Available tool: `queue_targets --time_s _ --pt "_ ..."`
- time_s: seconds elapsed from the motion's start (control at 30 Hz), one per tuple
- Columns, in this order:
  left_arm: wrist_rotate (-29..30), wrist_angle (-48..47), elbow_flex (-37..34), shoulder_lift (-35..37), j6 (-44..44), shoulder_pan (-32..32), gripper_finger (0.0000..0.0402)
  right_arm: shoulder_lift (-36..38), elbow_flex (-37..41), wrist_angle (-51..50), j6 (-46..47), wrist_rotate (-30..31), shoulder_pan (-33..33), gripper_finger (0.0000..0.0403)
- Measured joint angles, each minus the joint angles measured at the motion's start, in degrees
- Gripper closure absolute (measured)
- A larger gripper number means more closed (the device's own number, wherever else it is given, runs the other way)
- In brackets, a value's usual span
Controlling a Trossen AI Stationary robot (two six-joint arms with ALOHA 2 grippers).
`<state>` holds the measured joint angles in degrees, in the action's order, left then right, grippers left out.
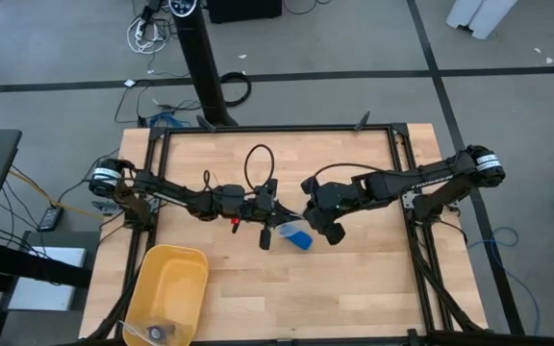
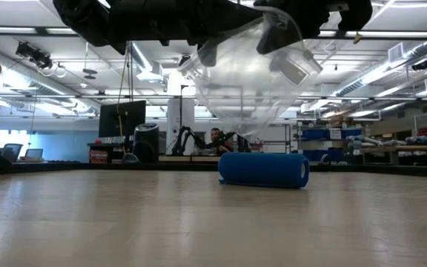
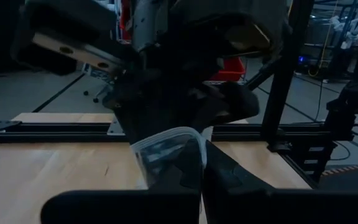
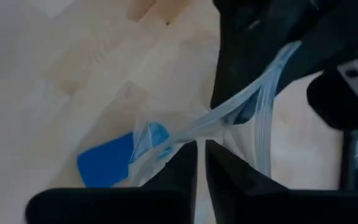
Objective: Roll bandage
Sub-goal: Open the zip bag
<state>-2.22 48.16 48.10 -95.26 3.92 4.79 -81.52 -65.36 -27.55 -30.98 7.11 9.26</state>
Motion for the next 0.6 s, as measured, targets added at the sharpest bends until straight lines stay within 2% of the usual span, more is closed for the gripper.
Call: queue_targets --time_s 0.13,0.3,0.6 --pt "0.0 0.0 0.0 0.0 0.0 0.0 0.0399 0.0 0.0 -0.7 5.7 -0.3 -1.0 0.0333" --pt "0.3 0.0 0.0 0.0 -0.1 0.0 0.0399 0.0 0.0 -1.8 8.3 -0.3 -1.6 0.0293" --pt "0.8 -0.8 -0.1 0.0 -0.5 0.0 0.0399 0.0 0.0 -1.8 8.6 -0.3 -1.6 0.0277"
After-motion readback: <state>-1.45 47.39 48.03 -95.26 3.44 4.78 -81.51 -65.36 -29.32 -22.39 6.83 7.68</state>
